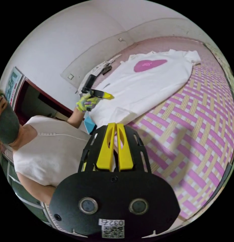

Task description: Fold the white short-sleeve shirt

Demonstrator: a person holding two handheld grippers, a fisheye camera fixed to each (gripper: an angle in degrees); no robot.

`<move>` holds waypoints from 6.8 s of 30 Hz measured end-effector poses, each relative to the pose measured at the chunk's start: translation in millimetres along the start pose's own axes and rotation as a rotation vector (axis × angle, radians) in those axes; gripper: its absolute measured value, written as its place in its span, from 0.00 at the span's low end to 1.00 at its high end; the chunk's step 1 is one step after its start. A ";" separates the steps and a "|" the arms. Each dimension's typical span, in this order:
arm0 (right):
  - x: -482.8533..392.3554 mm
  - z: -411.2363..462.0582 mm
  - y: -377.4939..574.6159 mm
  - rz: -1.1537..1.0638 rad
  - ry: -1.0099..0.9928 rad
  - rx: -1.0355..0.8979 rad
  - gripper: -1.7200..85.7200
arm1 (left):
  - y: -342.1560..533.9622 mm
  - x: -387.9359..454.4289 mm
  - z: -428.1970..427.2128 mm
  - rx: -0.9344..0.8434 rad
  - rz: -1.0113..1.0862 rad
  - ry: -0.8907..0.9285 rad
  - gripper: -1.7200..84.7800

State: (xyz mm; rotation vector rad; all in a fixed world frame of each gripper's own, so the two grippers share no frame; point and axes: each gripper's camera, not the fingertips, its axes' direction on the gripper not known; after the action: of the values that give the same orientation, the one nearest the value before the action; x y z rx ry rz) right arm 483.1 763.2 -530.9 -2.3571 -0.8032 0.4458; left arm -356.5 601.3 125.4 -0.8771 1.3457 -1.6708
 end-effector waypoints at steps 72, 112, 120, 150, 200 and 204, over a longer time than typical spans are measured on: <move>28.0 -5.3 -3.0 0.290 0.206 0.084 0.02 | 76.5 -43.8 -69.2 0.203 -0.157 -0.487 0.01; 267.3 -114.0 -161.1 0.644 -0.023 0.419 0.12 | -210.3 19.3 83.7 0.218 -0.068 0.059 0.01; 112.1 -78.7 -264.3 -0.023 0.026 0.246 0.08 | -219.6 6.6 54.3 0.256 -0.231 0.024 0.01; 139.5 -19.5 -303.1 0.348 0.309 -0.036 0.14 | -237.9 32.6 -6.0 0.305 -0.375 0.112 0.01; 50.5 -2.9 -169.5 -0.005 0.006 0.312 0.06 | -86.9 23.3 -258.1 0.771 -0.501 -0.454 0.15; 52.2 -10.1 -163.7 -0.055 0.055 0.319 0.05 | -127.3 19.1 -242.6 0.670 -0.492 -0.576 0.15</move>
State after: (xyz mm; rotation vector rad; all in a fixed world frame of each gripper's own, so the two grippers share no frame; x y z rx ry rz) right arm 456.1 896.2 -424.9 -2.0388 -0.7119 0.4478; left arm -599.8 701.7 203.9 -1.1915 0.1515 -1.8451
